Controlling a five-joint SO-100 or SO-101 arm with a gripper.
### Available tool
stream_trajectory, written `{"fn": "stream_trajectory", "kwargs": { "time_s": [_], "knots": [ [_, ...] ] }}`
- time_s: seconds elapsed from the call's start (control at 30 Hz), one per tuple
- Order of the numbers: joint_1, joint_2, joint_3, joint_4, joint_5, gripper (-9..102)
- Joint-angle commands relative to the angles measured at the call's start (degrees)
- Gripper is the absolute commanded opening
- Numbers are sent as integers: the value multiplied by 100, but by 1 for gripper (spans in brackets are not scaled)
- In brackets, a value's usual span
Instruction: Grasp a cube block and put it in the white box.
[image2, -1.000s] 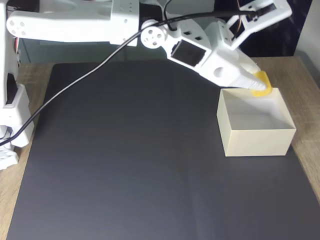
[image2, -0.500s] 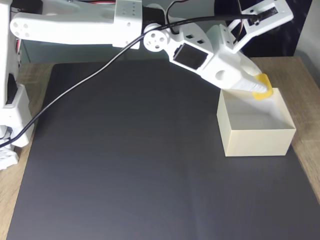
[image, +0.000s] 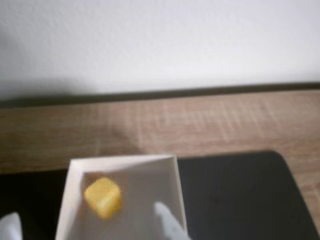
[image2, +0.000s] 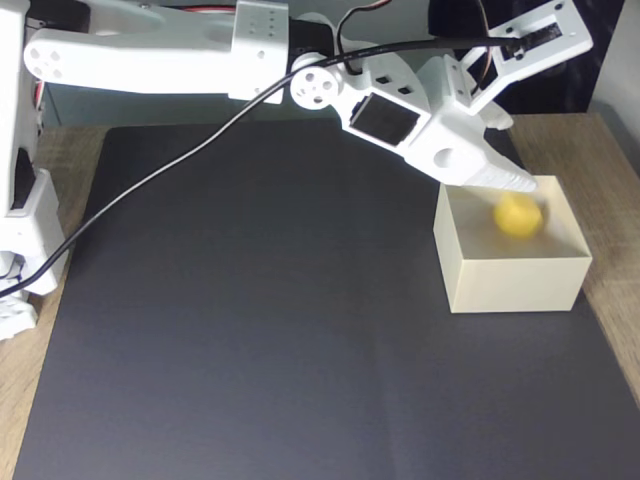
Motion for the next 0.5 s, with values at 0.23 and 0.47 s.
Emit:
{"fn": "stream_trajectory", "kwargs": {
  "time_s": [0.23, 0.47],
  "knots": [
    [-141, 659, 79, 404, 35, 14],
    [-439, 2101, 1608, 404, -9, 2]
  ]
}}
